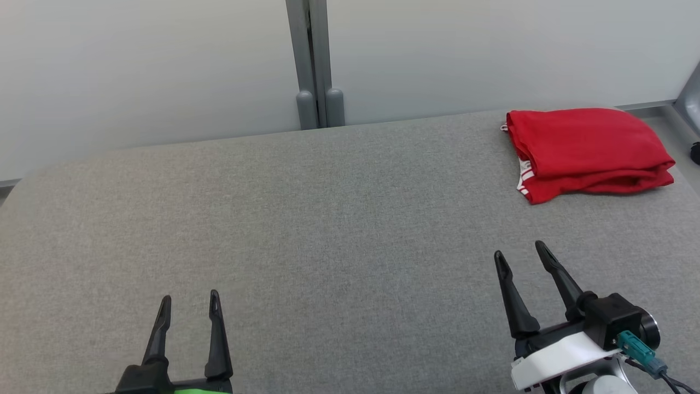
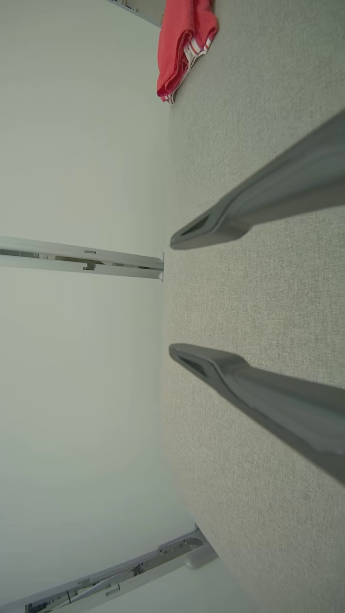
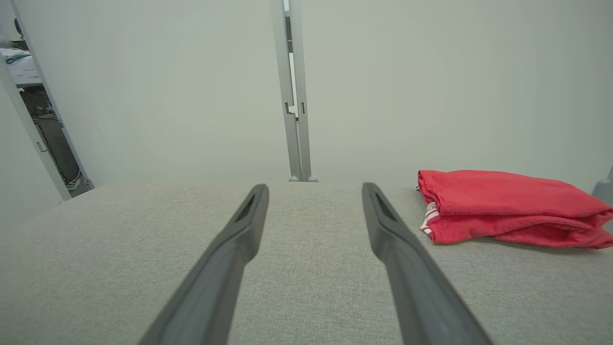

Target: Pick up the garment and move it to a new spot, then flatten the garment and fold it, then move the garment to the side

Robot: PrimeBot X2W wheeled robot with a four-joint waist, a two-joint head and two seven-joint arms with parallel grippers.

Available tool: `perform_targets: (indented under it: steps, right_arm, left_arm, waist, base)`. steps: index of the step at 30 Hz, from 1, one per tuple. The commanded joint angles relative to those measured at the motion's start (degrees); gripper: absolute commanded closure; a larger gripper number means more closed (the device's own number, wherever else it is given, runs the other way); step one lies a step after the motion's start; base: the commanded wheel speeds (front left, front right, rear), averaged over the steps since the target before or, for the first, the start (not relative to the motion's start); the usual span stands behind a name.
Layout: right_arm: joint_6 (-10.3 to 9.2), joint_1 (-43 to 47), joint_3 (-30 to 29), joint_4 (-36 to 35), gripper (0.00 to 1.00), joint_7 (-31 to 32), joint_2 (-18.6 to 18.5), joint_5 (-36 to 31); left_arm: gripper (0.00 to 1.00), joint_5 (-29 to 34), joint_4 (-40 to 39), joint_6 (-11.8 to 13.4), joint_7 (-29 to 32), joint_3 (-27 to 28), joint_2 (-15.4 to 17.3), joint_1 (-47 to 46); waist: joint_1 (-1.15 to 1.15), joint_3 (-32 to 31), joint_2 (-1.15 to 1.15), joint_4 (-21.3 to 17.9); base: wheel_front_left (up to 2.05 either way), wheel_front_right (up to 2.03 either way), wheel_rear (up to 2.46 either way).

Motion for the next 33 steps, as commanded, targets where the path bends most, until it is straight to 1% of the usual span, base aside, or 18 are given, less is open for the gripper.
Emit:
perform_targets:
  steps: [1, 7, 13, 22, 24, 26, 29, 30, 33]
  right_arm:
    - [-0.08, 0.7, 0.1, 0.1, 0.0, -0.1, -0.2, 0.4]
    - [-0.07, 0.9, 0.6, 0.1, 0.0, -0.1, -0.3, 0.1]
    - [-0.07, 1.3, 1.0, 0.1, 0.0, -0.1, -0.4, -0.6]
    - [-0.07, 1.5, 1.1, 0.8, 0.0, -0.1, -0.5, -0.9]
    - [-0.08, 1.7, 0.8, 1.1, 0.0, -0.1, 0.0, -0.2]
    - [-0.07, 1.5, 1.1, 1.0, 0.0, -0.1, 0.3, 0.3]
    - [-0.08, 1.2, 1.1, 1.0, 0.0, -0.1, 0.2, 0.5]
    - [0.01, 0.9, 1.1, 1.2, 1.0, 0.0, 0.2, 0.0]
    - [0.01, 1.5, 1.2, 2.6, 1.0, 0.0, 0.3, 0.0]
  left_arm:
    - [0.0, -0.3, 0.6, 0.0, -0.1, 0.6, 0.1, 0.5]
    - [0.0, -0.4, 2.4, -0.6, -0.1, 1.8, 0.1, 0.7]
    - [0.0, 0.1, 3.2, -1.2, -0.1, 1.8, 0.1, 0.4]
    - [0.0, 0.3, 3.4, -0.8, -0.1, 2.0, 0.1, 0.6]
    - [0.0, -0.7, 3.1, -2.2, -0.1, 1.7, 0.1, 0.6]
    - [0.0, -0.7, 2.8, -2.5, -0.1, 2.1, 0.1, 0.7]
    - [0.0, -0.4, 2.4, -1.8, -0.1, 3.4, 0.1, 0.5]
    - [1.0, -0.4, 2.8, -2.0, 0.0, 3.2, 0.0, 0.2]
    - [1.0, -0.5, 4.4, -2.0, 0.3, 3.2, -0.1, 0.4]
  waist:
    - [0.01, -0.5, 0.0, 0.0]
    - [0.01, -1.1, 0.0, 0.4]
    - [0.01, -1.3, 0.0, 0.9]
    - [0.01, -1.3, 0.0, 1.1]
    - [0.01, -1.2, 0.0, 1.0]
    - [0.01, -1.2, 0.0, 0.9]
    - [0.01, -1.2, 0.0, 0.8]
    - [0.01, -1.2, 0.0, 0.8]
    - [0.01, -1.2, 0.0, 0.8]
  base:
    - [0.0, 0.0, 0.0]
    - [0.0, 0.0, 0.0]
    - [0.0, 0.0, 0.0]
    - [0.0, 0.0, 0.0]
    - [0.0, 0.0, 0.0]
    - [0.0, 0.0, 0.0]
    - [0.0, 0.0, 0.0]
    - [0.0, 0.0, 0.0]
    - [0.0, 0.0, 0.0]
